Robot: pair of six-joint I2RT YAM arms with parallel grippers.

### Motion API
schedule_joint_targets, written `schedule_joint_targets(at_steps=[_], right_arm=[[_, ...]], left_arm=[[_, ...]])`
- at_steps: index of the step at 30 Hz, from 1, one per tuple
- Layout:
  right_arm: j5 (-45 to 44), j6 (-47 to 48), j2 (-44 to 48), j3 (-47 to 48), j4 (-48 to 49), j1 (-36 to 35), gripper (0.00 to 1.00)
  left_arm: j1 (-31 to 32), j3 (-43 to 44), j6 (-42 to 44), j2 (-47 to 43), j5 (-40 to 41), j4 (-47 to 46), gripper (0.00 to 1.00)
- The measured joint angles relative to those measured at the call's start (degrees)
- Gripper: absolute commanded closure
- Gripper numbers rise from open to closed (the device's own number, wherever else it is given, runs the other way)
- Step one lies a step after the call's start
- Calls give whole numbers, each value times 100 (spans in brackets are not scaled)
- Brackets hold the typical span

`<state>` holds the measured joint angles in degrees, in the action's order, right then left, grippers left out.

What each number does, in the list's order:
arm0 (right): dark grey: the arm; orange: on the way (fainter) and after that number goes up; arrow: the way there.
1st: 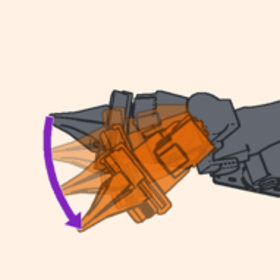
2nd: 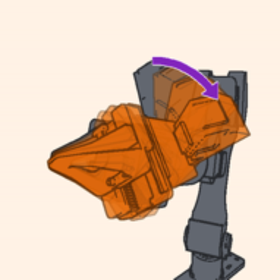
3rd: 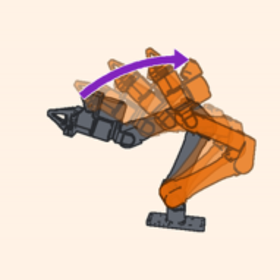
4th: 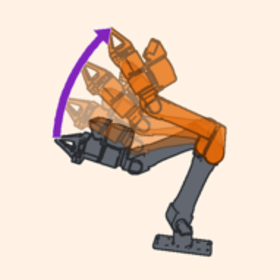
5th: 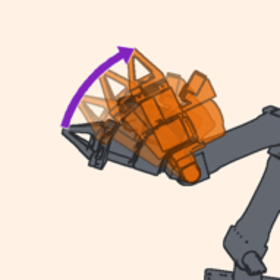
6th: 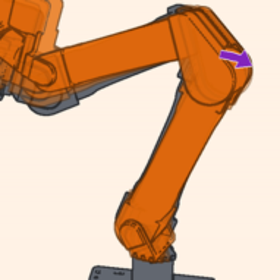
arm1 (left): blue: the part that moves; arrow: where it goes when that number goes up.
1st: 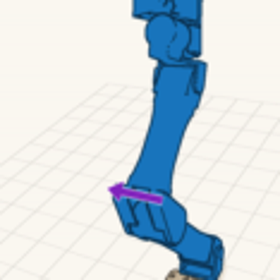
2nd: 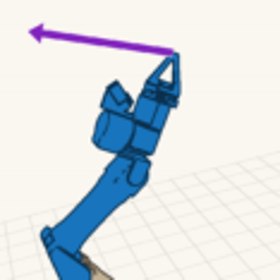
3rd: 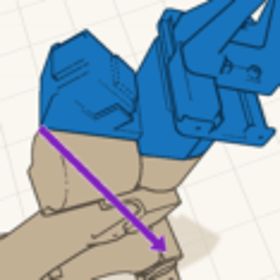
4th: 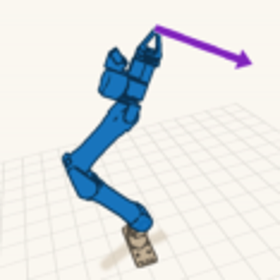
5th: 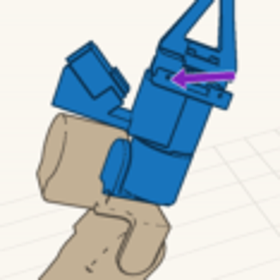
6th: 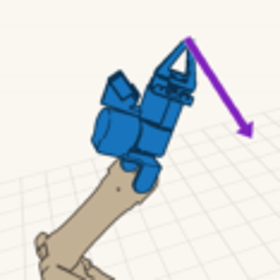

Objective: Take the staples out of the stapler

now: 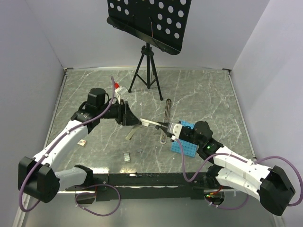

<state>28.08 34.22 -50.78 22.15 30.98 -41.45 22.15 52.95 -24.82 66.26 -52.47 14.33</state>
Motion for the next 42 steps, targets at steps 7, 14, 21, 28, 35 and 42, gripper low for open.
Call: schedule_joint_targets(at_steps=[7, 14, 21, 28, 35, 42], right_arm=[[-2, 24, -92, 0, 11, -4, 100], [63, 24, -234, 2, 17, -22, 100], [70, 44, -234, 2, 15, -31, 100], [46, 44, -234, 2, 17, -31, 100], [33, 42, -262, 22, 11, -31, 100], [31, 42, -282, 24, 9, -31, 100]], left_arm=[[-2, -227, -214, 179, -138, -282, 39], [-2, -227, -299, 404, -212, -378, 43], [-2, -234, -382, 463, -299, -431, 43], [-2, -398, -514, 461, -424, -551, 39], [-2, -413, -546, 409, -448, -557, 41], [-2, -420, -634, 409, -455, -723, 46]])
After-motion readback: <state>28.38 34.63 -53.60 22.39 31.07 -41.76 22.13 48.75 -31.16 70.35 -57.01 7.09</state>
